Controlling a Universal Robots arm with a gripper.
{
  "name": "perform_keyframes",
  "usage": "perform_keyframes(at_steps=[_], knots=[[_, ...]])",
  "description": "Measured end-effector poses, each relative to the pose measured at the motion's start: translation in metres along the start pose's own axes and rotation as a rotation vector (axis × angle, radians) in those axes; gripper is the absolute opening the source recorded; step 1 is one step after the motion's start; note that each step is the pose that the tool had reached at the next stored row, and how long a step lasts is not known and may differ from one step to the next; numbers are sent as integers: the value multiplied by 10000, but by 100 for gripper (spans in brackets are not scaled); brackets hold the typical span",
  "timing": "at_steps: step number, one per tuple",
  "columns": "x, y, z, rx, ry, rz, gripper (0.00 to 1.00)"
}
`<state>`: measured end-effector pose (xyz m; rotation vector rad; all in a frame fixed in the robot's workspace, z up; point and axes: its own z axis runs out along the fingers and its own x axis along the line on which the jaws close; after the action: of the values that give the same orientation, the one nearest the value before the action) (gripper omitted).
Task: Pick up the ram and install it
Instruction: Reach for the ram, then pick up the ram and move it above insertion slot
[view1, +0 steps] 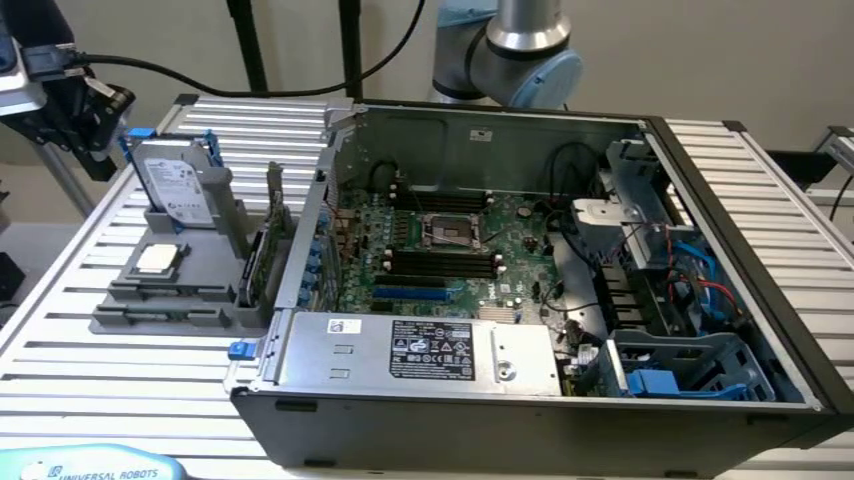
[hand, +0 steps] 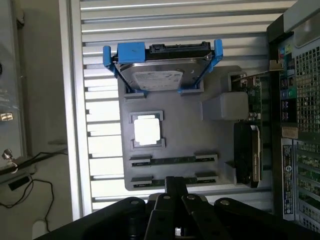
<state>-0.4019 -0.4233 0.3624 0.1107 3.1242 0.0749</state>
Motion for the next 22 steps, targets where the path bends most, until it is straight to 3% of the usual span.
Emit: perform_keyframes(at_steps=[14,22], knots=[[1,0,0,1,3,-46,11],[1,0,11,-18,72,-1467,11]])
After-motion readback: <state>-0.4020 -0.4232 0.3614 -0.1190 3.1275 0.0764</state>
